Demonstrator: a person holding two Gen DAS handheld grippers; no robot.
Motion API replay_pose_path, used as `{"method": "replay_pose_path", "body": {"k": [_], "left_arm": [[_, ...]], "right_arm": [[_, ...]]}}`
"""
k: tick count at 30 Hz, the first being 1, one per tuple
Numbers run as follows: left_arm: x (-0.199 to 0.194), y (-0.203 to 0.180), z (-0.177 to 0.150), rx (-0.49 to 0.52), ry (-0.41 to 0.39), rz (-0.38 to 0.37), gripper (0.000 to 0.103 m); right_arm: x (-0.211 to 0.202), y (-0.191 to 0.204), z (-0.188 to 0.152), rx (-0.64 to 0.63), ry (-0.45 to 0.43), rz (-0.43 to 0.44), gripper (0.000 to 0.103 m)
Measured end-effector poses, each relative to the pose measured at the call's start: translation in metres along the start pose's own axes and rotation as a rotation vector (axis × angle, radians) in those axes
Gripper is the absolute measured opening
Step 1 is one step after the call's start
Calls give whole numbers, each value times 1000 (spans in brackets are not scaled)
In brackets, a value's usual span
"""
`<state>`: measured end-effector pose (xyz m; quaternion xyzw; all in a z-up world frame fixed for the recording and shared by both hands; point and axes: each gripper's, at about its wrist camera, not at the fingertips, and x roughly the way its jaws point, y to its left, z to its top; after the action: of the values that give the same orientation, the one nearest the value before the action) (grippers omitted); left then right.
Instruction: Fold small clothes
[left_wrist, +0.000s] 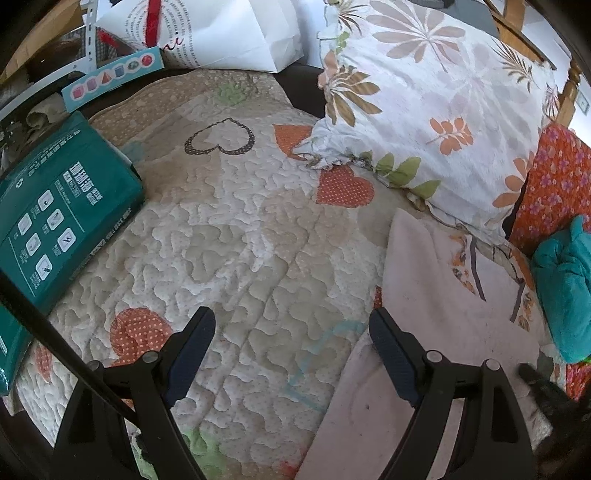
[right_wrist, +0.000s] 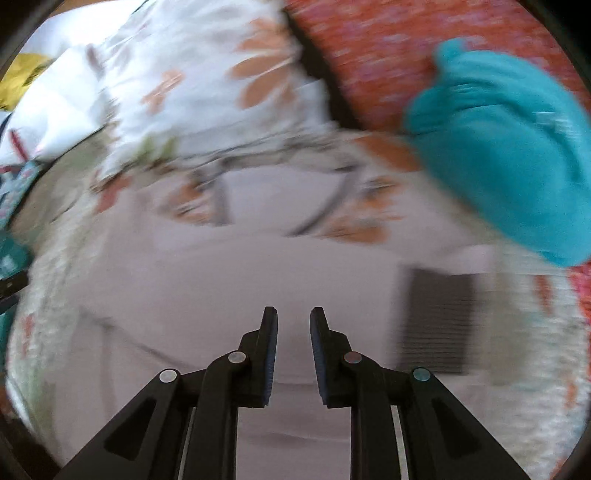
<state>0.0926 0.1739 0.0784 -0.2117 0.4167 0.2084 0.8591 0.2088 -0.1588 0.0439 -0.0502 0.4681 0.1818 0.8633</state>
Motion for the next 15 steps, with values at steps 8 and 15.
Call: {"method": "replay_pose_path", "body": {"k": [8, 15], "left_arm": [[-9, 23, 7, -43, -3, -15, 84], [-9, 39, 6, -114, 24, -47, 84]], "right_arm": [[28, 57, 23, -211, 15, -115, 27], [42, 129, 42, -263, -7, 120, 25]]}}
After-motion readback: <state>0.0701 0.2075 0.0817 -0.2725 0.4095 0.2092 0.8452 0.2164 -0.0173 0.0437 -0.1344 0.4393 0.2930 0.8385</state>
